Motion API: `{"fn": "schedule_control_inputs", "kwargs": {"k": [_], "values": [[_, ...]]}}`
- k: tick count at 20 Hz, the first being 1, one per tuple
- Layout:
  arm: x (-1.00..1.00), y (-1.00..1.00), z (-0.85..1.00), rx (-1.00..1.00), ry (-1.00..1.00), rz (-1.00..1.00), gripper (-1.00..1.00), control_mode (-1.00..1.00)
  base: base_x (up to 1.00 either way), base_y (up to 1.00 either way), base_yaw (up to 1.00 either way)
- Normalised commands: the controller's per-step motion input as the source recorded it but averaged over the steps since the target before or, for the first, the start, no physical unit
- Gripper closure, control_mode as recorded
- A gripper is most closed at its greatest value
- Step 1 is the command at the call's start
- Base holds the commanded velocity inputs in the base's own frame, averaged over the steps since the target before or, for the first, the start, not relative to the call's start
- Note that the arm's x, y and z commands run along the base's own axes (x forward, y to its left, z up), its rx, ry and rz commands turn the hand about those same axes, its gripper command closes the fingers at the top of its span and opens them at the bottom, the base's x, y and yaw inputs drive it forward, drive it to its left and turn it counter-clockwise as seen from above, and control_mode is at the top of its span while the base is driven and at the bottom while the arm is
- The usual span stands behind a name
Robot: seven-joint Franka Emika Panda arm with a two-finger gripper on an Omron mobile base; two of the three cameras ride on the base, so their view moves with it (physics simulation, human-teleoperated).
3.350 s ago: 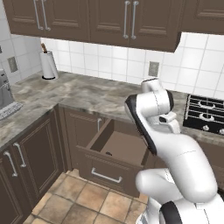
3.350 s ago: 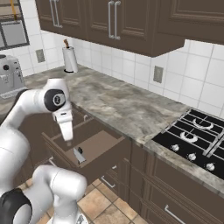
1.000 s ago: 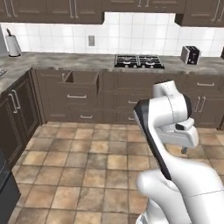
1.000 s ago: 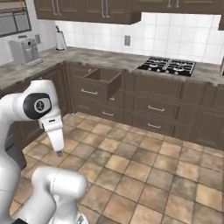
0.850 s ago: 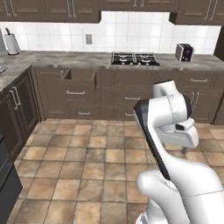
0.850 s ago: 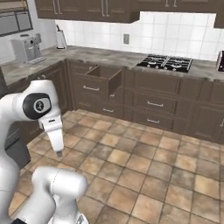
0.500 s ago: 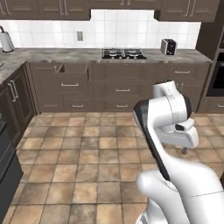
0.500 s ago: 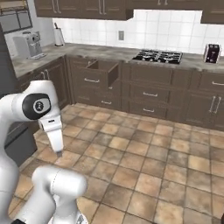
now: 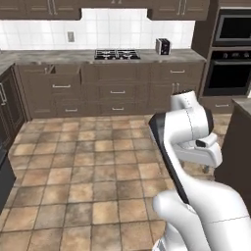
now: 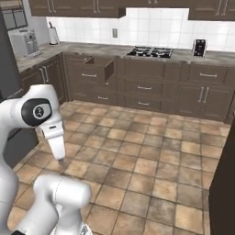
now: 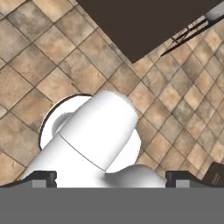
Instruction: Pick up the metallic utensils from the counter and place them in the open drawer. Make sure not to pick up any wooden utensils.
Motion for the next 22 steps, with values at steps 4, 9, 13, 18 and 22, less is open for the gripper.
{"fn": "schedule_control_inputs", "kwargs": {"k": [4, 9, 13, 18, 22], "values": [[0.0, 0.0, 0.0, 0.0, 0.0, 0.0, -1.0, 1.0, -0.6, -0.93, -0.16], [0.0, 0.0, 0.0, 0.0, 0.0, 0.0, -1.0, 1.0, -0.53, -1.0, -0.15], [0.0, 0.0, 0.0, 0.0, 0.0, 0.0, -1.0, 1.0, -0.82, -0.99, -0.15], [0.0, 0.0, 0.0, 0.0, 0.0, 0.0, -1.0, 1.0, -1.0, -0.94, -0.16], [0.0, 0.0, 0.0, 0.0, 0.0, 0.0, -1.0, 1.0, -0.95, -0.93, -0.19]]}}
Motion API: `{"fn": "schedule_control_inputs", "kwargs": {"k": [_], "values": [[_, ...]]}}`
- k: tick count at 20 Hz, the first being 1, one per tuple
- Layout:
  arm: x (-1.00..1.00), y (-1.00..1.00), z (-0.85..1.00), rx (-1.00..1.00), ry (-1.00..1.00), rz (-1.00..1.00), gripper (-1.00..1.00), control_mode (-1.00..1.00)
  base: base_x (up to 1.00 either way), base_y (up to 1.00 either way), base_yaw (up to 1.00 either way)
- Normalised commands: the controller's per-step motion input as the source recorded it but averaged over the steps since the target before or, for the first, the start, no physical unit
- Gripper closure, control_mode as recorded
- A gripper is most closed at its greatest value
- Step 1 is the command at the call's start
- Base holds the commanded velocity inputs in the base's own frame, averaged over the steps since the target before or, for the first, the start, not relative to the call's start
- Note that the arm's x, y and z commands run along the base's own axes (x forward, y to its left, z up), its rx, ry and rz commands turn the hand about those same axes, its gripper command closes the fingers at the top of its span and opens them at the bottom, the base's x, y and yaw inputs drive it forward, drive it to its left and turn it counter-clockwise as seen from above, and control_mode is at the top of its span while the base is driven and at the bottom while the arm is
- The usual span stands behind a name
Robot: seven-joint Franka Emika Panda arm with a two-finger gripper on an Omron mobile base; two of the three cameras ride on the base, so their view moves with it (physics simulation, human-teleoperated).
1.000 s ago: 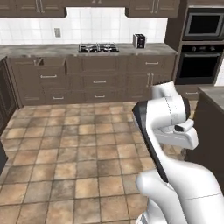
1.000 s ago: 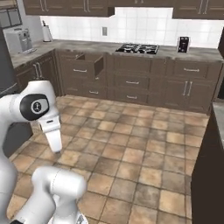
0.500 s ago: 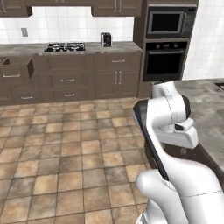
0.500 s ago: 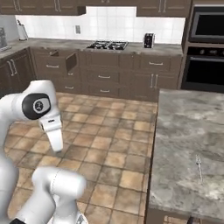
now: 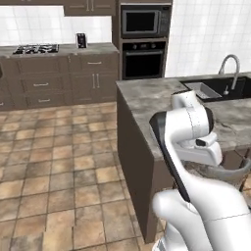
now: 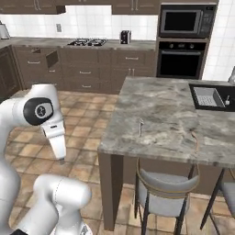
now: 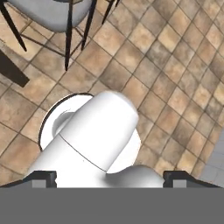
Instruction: Pick up the metallic utensils from the counter and place them in the open drawer. Make sure not to pick up any wooden utensils.
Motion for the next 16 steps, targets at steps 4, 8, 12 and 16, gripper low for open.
{"fn": "schedule_control_inputs", "kwargs": {"k": [4, 8, 12, 16], "values": [[0.0, 0.0, 0.0, 0.0, 0.0, 0.0, -1.0, 1.0, -0.2, -0.93, -0.11], [0.0, 0.0, 0.0, 0.0, 0.0, 0.0, -1.0, 1.0, 0.29, -0.73, 0.0], [0.0, 0.0, 0.0, 0.0, 0.0, 0.0, -1.0, 1.0, 0.65, -0.47, 0.06], [0.0, 0.0, 0.0, 0.0, 0.0, 0.0, -1.0, 1.0, 0.83, -0.03, 0.03]]}}
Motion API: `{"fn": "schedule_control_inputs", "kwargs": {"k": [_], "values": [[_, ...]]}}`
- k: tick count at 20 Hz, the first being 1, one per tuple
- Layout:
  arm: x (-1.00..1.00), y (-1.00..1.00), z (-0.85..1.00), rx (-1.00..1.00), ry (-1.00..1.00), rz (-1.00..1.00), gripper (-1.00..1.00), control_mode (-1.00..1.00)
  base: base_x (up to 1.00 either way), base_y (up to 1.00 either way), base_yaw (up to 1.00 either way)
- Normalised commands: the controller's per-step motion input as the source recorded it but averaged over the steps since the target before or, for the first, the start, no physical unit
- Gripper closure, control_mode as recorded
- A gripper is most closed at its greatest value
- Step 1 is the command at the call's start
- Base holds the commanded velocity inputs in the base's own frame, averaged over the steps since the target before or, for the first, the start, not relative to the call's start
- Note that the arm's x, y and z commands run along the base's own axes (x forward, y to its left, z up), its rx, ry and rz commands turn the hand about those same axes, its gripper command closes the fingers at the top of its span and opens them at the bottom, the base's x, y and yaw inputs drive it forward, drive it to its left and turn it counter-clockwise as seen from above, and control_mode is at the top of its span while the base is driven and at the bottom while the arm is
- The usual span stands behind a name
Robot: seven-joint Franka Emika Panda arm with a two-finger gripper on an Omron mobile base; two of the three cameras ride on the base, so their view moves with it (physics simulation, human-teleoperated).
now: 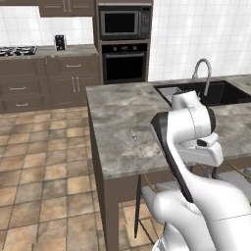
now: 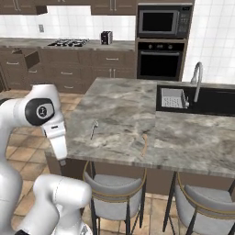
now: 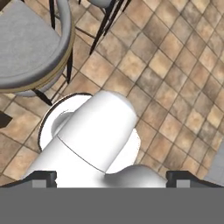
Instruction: Pick up the metallic utensils from the counter and place them in the open drawer. Make sure not to pick up any wooden utensils.
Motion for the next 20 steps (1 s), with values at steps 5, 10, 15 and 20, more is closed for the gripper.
{"fn": "schedule_control_inputs", "kwargs": {"k": [5, 10, 15, 20], "values": [[0.0, 0.0, 0.0, 0.0, 0.0, 0.0, -1.0, 1.0, 0.93, 0.02, 0.0], [0.6, 0.0, 0.0, 0.22, -0.01, 0.16, -1.0, -1.0, 0.4, 0.0, 0.03], [1.0, 0.01, -0.01, 0.42, -0.07, 0.4, -1.0, -1.0, 0.0, 0.0, 0.0], [0.99, 0.11, -0.1, 0.26, 0.0, 0.37, -1.0, -1.0, 0.0, 0.0, 0.0]]}}
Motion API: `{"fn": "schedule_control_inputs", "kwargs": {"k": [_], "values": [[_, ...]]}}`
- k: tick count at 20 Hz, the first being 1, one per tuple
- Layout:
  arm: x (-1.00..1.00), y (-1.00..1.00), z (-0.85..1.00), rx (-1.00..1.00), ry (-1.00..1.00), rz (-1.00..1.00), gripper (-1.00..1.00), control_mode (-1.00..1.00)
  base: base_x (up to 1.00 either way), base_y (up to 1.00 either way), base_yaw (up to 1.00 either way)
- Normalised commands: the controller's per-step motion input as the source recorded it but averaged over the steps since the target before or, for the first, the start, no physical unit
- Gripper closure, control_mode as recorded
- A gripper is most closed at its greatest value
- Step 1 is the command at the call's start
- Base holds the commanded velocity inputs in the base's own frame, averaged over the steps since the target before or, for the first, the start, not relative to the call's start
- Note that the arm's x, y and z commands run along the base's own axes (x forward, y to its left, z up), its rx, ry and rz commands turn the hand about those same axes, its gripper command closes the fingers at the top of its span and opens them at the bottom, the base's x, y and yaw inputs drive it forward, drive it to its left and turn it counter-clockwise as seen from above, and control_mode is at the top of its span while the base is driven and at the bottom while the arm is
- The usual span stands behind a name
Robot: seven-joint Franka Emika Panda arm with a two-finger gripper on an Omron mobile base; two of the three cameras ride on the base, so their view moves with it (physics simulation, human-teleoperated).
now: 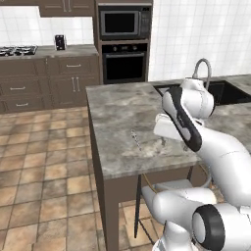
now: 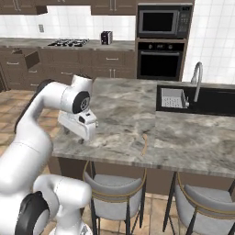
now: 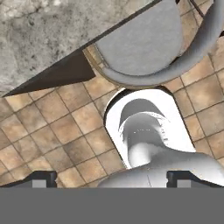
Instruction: Pick up the metallic utensils from the counter and place them in the open drawer. Make sure not to pick up any wooden utensils.
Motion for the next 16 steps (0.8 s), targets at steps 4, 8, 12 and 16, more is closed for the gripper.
{"fn": "schedule_control_inputs", "kwargs": {"k": [4, 8, 12, 16], "values": [[0.95, 0.31, -0.27, 0.04, 0.0, 0.29, -1.0, -1.0, 0.0, 0.0, 0.0], [0.85, 0.31, -0.41, 0.0, 0.0, 0.31, -1.0, -1.0, 0.0, 0.0, 0.0], [0.7, 0.22, -0.45, 0.0, 0.0, 0.3, -1.0, -1.0, 0.0, 0.0, 0.0], [0.55, 0.02, -0.4, 0.0, 0.0, 0.24, -1.0, -1.0, 0.0, 0.0, 0.0]]}}
